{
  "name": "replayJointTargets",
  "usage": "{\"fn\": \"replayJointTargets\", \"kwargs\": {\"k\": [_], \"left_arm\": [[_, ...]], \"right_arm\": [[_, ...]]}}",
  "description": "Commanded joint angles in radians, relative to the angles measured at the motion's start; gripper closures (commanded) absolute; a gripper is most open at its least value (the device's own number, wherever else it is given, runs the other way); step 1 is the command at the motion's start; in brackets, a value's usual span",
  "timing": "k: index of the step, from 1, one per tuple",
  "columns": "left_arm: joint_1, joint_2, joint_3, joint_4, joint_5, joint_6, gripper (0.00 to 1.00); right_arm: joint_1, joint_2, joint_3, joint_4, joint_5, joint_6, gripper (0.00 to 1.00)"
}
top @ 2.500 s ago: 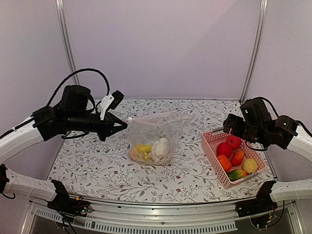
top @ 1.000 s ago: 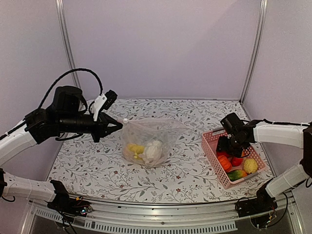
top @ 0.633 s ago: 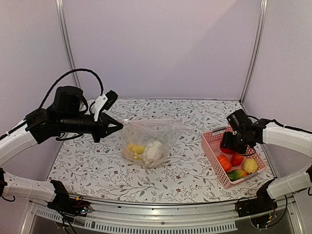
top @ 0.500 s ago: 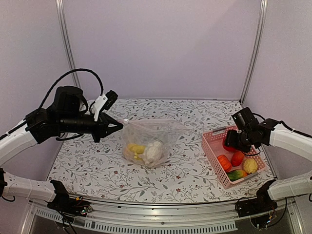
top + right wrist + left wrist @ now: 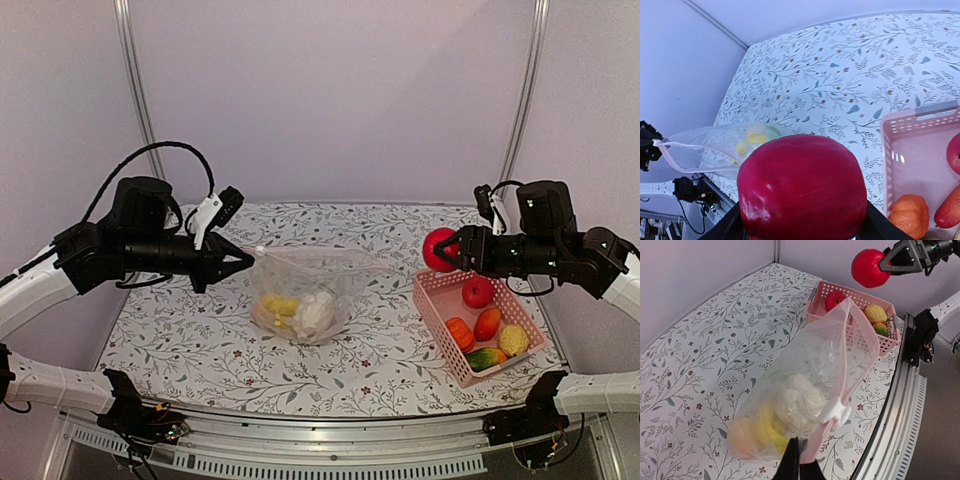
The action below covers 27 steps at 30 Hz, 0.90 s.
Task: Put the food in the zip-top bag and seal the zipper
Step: Place the fake fruit in the zipper food storage bag.
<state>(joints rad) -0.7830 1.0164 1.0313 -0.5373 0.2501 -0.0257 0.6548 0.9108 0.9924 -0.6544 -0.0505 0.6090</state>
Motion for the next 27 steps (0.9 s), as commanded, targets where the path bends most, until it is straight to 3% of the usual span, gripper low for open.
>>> {"fn": "replayJointTargets", "kwargs": {"k": [1,9,16,27], "left_arm": [[0.011,0.006,-0.01,0.001,0.01,0.005,1.0],[0.011,-0.002,-0.011,0.001,0.011,0.004,1.0],[0.011,-0.001,-0.011,0.0,0.016,0.006,1.0],[0.011,0.008,-0.011,0.002,0.026,0.006,1.0]], "right_arm": [[0.134,0.089,0.089,0.117,-0.159,-0.042,0.44],[0.304,0.289,0.242,0.197,-0.224,-0.091,0.45],[0.323,0.37,0.255,0.288,-0.244,-0.074,0.46],[0.327,0.436,0.286,0.297,-0.167,-0.065,0.47]]}}
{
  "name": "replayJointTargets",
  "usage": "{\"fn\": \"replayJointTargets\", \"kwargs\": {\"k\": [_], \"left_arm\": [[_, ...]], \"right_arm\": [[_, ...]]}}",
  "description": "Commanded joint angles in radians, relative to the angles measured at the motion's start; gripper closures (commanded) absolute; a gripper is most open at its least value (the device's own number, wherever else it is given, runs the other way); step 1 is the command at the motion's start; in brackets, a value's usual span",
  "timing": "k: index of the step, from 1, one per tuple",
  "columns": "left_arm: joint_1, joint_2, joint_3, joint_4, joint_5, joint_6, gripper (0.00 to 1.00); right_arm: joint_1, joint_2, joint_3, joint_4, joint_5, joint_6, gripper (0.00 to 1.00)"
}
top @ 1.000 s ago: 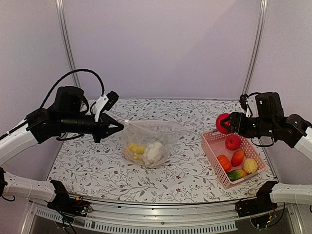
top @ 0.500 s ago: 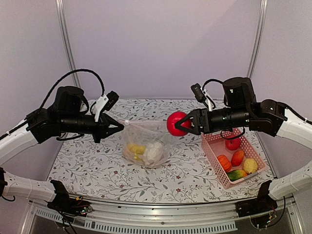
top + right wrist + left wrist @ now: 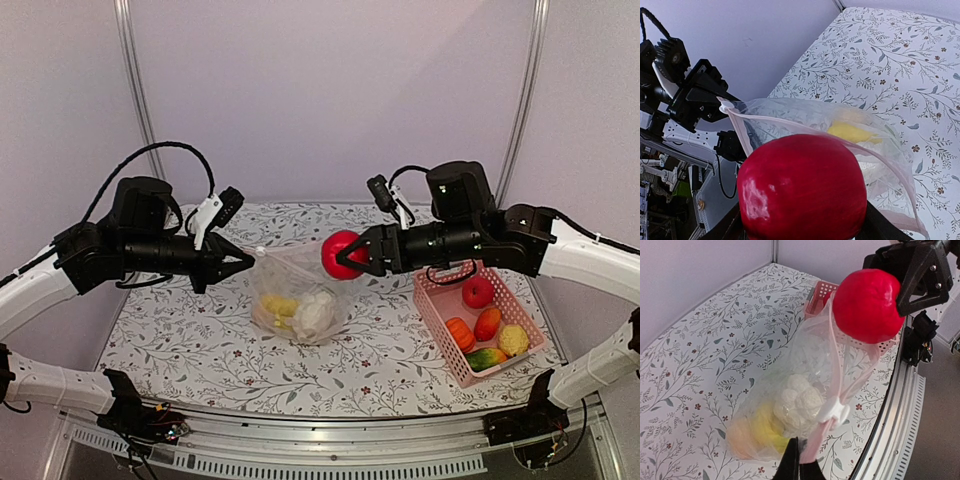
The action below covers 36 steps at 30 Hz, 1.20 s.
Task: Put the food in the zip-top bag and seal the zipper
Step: Place the fake fruit in the zipper food storage bag.
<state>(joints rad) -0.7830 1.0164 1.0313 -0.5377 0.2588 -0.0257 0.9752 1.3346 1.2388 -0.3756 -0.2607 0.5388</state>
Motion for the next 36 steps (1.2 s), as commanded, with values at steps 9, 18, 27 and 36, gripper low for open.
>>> {"fn": "replayJointTargets", "kwargs": {"k": [9,18,27,36], "left_arm": [[0.011,0.013,-0.011,0.002,0.02,0.006,1.0],[0.011,0.014,-0.011,0.0,0.006,0.007,1.0],[0.011,0.019,-0.01,-0.002,0.016,0.007,1.0],[0.011,0.02,-0.01,-0.002,0.021,0.007,1.0]], "right_arm": [[0.01,0.08,0.064,0.007,0.095,0.017,0.51],[0.046,0.155,0.116,-0.087,0.104,-0.012,0.51],[0.083,0.218,0.167,-0.172,0.104,-0.035,0.5],[0.112,0.359,0.299,-0.194,0.184,-0.016,0.47]]}}
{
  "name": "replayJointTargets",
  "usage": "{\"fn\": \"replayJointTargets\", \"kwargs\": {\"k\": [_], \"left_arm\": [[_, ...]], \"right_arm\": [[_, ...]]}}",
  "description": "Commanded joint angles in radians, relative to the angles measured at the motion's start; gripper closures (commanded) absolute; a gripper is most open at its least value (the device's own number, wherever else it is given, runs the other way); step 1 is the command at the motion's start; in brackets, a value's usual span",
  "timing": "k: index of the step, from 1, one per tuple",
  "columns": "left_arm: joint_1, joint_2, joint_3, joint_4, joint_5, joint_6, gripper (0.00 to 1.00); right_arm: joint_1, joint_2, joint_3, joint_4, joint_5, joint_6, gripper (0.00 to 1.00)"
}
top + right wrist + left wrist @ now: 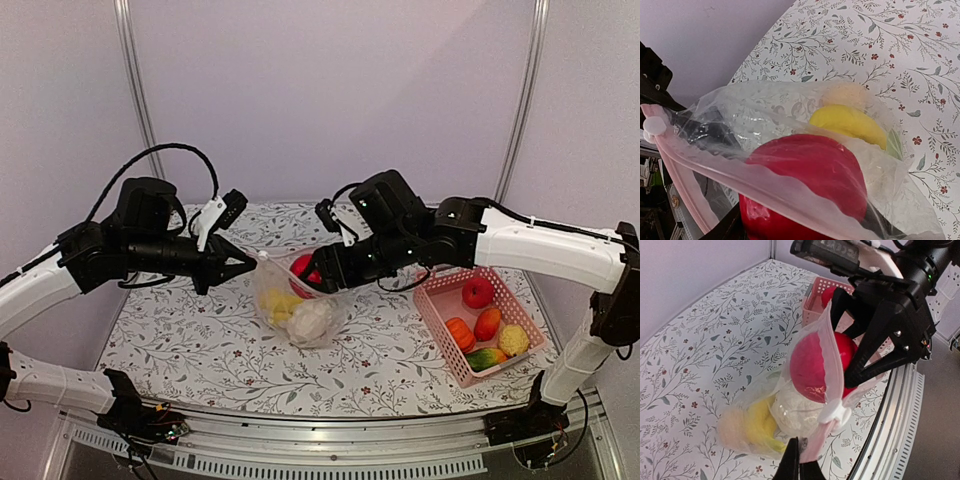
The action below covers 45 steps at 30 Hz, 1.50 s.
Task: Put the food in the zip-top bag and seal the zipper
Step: Place the fake fruit in the zipper food storage bag.
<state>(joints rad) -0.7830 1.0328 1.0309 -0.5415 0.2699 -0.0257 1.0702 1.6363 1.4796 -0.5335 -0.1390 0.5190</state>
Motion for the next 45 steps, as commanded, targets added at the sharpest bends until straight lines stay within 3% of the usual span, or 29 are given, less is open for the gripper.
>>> {"fn": "replayJointTargets", "kwargs": {"k": [1,6,16,30,37,45], "left_arm": [[0.011,0.004,-0.009,0.001,0.009,0.007,1.0],[0.011,0.001,-0.009,0.002,0.009,0.007,1.0],[0.011,0.001,-0.009,0.002,0.006,0.009,1.0],[0.011,0.001,-0.009,-0.001,0.002,0.009,1.0],[0.014,-0.007,-0.011,-0.001,-0.04,0.006,1.0],[0.026,-0.001,-0.006,-0.014,-0.09,0.001,1.0]], "right_arm": [[0.02,0.068,0.067,-0.046,0.077,0.004,0.47],[0.025,0.112,0.083,-0.062,0.116,0.011,0.44],[0.032,0.105,0.084,-0.053,0.134,-0.003,0.2],[0.035,0.037,0.027,0.01,0.091,-0.01,0.14],[0.036,-0.08,-0.043,0.049,0.07,-0.013,0.09],[0.035,-0.331,-0.152,0.064,0.104,-0.031,0.05]]}}
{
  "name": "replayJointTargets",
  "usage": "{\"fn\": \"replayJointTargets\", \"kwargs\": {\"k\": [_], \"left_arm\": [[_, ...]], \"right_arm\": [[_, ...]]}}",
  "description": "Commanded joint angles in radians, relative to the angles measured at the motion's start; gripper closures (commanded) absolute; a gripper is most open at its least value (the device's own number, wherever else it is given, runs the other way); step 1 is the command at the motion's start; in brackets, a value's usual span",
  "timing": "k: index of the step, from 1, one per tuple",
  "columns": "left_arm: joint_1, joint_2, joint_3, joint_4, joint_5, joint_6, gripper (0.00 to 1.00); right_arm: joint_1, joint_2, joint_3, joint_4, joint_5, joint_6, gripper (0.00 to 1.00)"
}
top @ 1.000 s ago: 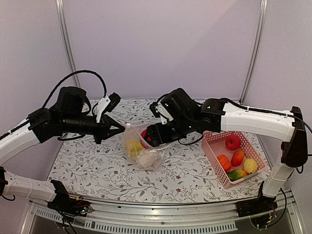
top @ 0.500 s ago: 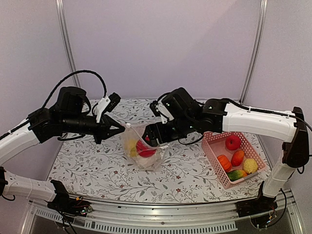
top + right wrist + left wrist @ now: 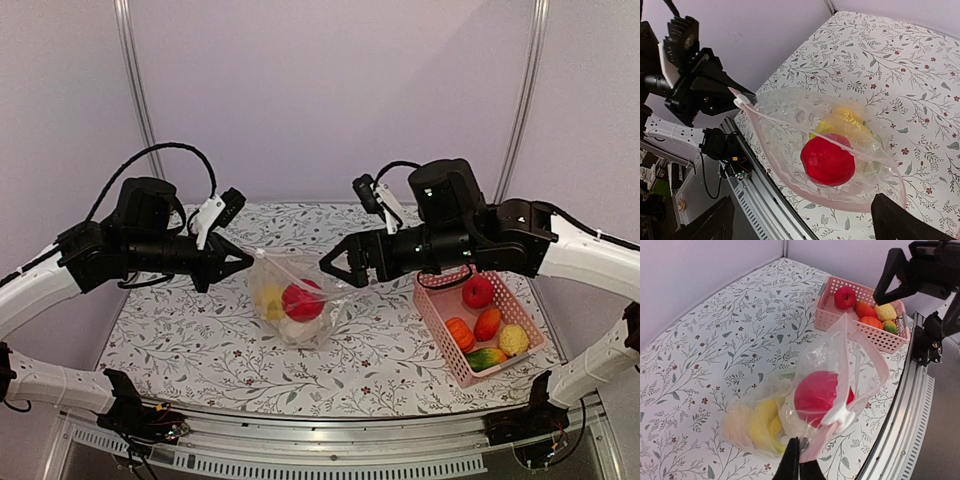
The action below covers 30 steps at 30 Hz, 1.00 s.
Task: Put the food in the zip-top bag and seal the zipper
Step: Place the fake fruit in the zipper food storage bag, then pick up the fake fruit from the bin.
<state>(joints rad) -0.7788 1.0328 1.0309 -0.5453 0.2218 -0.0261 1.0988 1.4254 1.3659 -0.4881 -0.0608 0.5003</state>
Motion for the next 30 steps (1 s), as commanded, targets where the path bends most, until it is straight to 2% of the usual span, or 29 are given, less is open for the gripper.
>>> {"fn": "replayJointTargets", "kwargs": {"k": [1,5,7,12,15,24,30], "left_arm": [[0.023,-0.001,-0.006,-0.009,-0.044,0.0,1.0],[0.028,-0.001,-0.006,-0.007,-0.041,0.0,1.0],[0.03,-0.001,-0.007,-0.008,-0.042,0.0,1.0],[0.032,-0.003,-0.009,-0.005,-0.046,-0.001,1.0],[0.032,0.001,-0.009,-0.004,-0.04,-0.003,1.0],[0.032,0.001,-0.008,-0.004,-0.031,-0.004,1.0],[0.032,0.001,-0.008,-0.004,-0.021,-0.006,1.0]], "right_arm": [[0.006,-0.148,-0.05,0.011,0.049,-0.005,0.03],[0.004,-0.291,-0.101,-0.058,0.22,-0.002,0.01],[-0.015,-0.342,-0.119,-0.149,0.342,0.005,0.01],[-0.108,-0.394,-0.166,-0.327,0.452,0.078,0.01],[-0.162,-0.41,-0.197,-0.391,0.479,0.101,0.01],[-0.467,-0.448,-0.376,-0.441,0.363,0.162,0.01],[-0.58,-0.368,-0.416,-0.431,0.432,0.149,0.01]]}}
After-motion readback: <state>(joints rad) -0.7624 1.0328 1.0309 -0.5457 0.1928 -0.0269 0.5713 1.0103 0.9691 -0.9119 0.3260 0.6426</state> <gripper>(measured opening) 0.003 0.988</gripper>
